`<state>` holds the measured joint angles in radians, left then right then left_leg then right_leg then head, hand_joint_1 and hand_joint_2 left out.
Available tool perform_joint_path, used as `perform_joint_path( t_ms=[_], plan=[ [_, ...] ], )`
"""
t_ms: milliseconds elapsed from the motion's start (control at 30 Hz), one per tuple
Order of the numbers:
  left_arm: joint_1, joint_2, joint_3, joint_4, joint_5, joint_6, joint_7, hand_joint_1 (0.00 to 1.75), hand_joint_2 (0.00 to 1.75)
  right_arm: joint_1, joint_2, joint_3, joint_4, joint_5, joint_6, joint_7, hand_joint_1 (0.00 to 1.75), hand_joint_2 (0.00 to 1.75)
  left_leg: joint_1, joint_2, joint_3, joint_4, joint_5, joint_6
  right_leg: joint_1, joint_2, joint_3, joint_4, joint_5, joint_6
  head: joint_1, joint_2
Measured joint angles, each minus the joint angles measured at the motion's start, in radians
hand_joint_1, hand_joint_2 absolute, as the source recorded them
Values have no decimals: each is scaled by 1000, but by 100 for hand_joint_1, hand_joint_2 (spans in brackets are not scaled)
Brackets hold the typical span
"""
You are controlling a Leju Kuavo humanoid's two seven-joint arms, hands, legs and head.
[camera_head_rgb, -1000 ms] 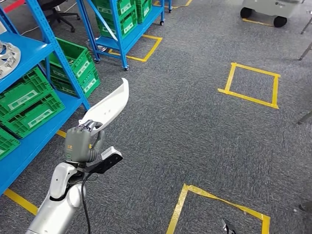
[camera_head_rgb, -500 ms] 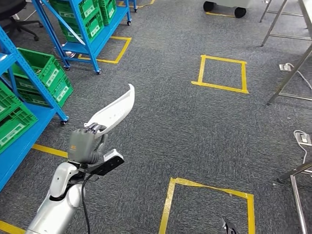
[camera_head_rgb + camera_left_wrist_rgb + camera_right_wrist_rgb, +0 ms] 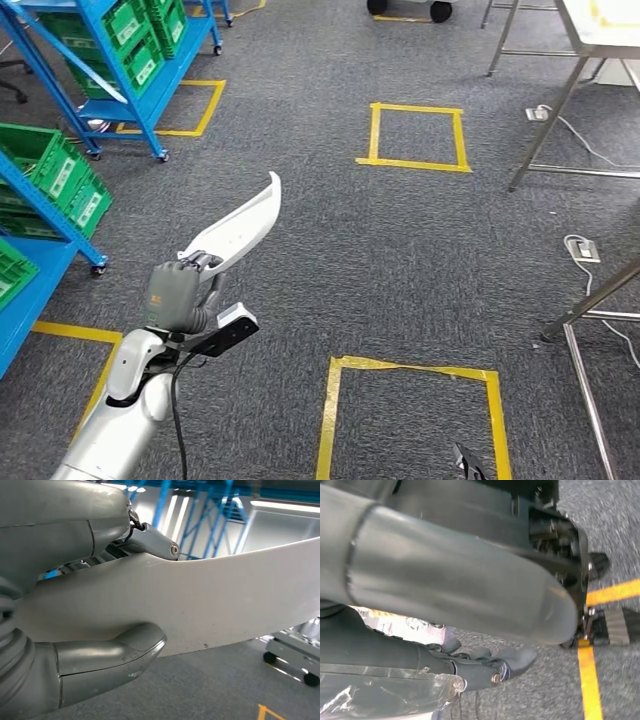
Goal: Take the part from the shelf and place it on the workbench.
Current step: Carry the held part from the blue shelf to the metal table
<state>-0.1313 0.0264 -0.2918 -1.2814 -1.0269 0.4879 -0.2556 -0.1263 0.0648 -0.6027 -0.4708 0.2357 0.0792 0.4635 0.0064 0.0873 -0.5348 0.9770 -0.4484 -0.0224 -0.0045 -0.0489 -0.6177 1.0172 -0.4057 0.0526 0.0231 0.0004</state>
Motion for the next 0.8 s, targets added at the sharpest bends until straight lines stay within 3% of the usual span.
perform_joint_path(
  t_ms=[33, 100, 167, 200, 233, 267, 300, 333, 400, 467, 533, 600, 667, 700, 733, 767, 800],
  plan=[
    [-1, 0, -1, 0, 0, 0, 0, 175, 175, 1, 0, 0, 0, 0, 0, 0, 0, 0, 2, 0, 0, 2, -5, -3, 0, 12, -3, 1, 1, -7, -1, 0],
    [-2, 0, -1, 1, 0, 0, 0, 175, 175, 2, -1, -1, -1, 1, -1, 3, 0, 0, 6, -29, -22, 51, -41, -8, -1, 34, -5, -1, 3, -19, -3, 0],
    [-3, 1, -2, 3, -1, 0, 0, 175, 175, 2, 0, -1, -1, 2, 0, 6, 0, 0, 4, -68, -87, 180, -102, -6, -1, 55, -6, -2, 4, -29, -6, 0],
    [-3, 1, -2, 4, -1, 0, 0, 175, 175, 2, 0, -1, -1, 2, 0, 6, 0, 0, 2, -76, -125, 248, -124, -4, 1, 66, -7, -2, 4, -32, -7, 0],
    [-3, 1, -2, 6, -2, 0, 0, 175, 175, 2, 0, -1, -1, 2, 0, 6, 0, 0, 0, -80, -152, 292, -129, -1, 2, 78, -8, -2, 5, -34, -7, 0],
    [-3, 1, -2, 8, -4, 0, 0, 175, 175, 2, 0, -1, -1, 2, 0, 6, 0, 0, -3, -84, -164, 299, -113, 5, 4, 91, -7, -2, 5, -36, -6, 0],
    [-4, 1, -2, 9, -5, 0, 0, 175, 175, 2, 0, -1, -1, 3, -1, 6, 0, 0, -7, -88, -157, 269, -79, 12, 5, 104, -6, -2, 5, -36, -6, 0],
    [-6, 1, -3, 9, -6, 0, 0, 175, 175, 2, 0, -1, -1, 3, -2, 6, 0, 0, -11, -99, -137, 211, -33, 21, 6, 117, -5, -2, 4, -37, -6, 0],
    [-11, 2, -3, 9, -8, 0, 0, 175, 175, 0, 3, -1, 0, 4, -4, 5, 0, 0, -15, -145, -95, 97, 41, 39, 3, 139, -9, -2, 6, -34, -5, 0],
    [-14, 3, -3, 9, -10, 0, 0, 175, 175, -1, 7, -1, 2, 6, -6, 0, 0, 0, -16, -172, -82, 53, 65, 46, -4, 158, -19, -2, 10, -28, -7, 0],
    [-20, 1, -3, 9, 1, 4, -12, 175, 175, 0, 6, -1, 2, 8, -7, -3, 0, 0, -14, -155, -72, 29, 65, 46, -7, 174, -26, -8, 14, -18, -11, 0],
    [-31, -4, -3, 9, 60, 0, -57, 175, 175, -1, 6, -1, 3, 13, -7, 2, 0, 0, -7, -136, -49, -16, 58, 45, 0, 143, -48, 12, -1, -7, -6, 0],
    [-38, -8, -3, 7, 183, -33, -140, 175, 175, -9, 6, -1, 6, 17, -9, 8, 0, 0, -3, -116, -37, -42, 51, 43, 1, 86, -108, 115, -42, 6, 0, 0],
    [-39, -10, -3, 6, 252, -57, -186, 175, 175, -12, 6, 1, 8, 17, -9, 10, 0, 0, -3, -104, -37, -42, 49, 42, -3, 69, -145, 181, -61, 13, 1, 0],
    [-39, -12, -3, 3, 314, -82, -226, 175, 175, -15, 6, 3, 10, 18, -10, 11, 0, 0, -3, -92, -36, -40, 45, 40, -8, 60, -174, 228, -65, 19, 0, 0],
    [-40, -15, -3, 0, 359, -102, -258, 175, 175, -16, 6, 5, 13, 18, -10, 11, 0, 0, -1, -80, -34, -36, 40, 37, -13, 56, -186, 241, -53, 25, 1, 0],
    [-40, -19, -3, -4, 391, -117, -283, 175, 175, -17, 7, 7, 15, 18, -11, 11, 0, 0, 2, -70, -31, -31, 34, 32, -17, 51, -178, 215, -25, 31, 1, 0]
  ],
)
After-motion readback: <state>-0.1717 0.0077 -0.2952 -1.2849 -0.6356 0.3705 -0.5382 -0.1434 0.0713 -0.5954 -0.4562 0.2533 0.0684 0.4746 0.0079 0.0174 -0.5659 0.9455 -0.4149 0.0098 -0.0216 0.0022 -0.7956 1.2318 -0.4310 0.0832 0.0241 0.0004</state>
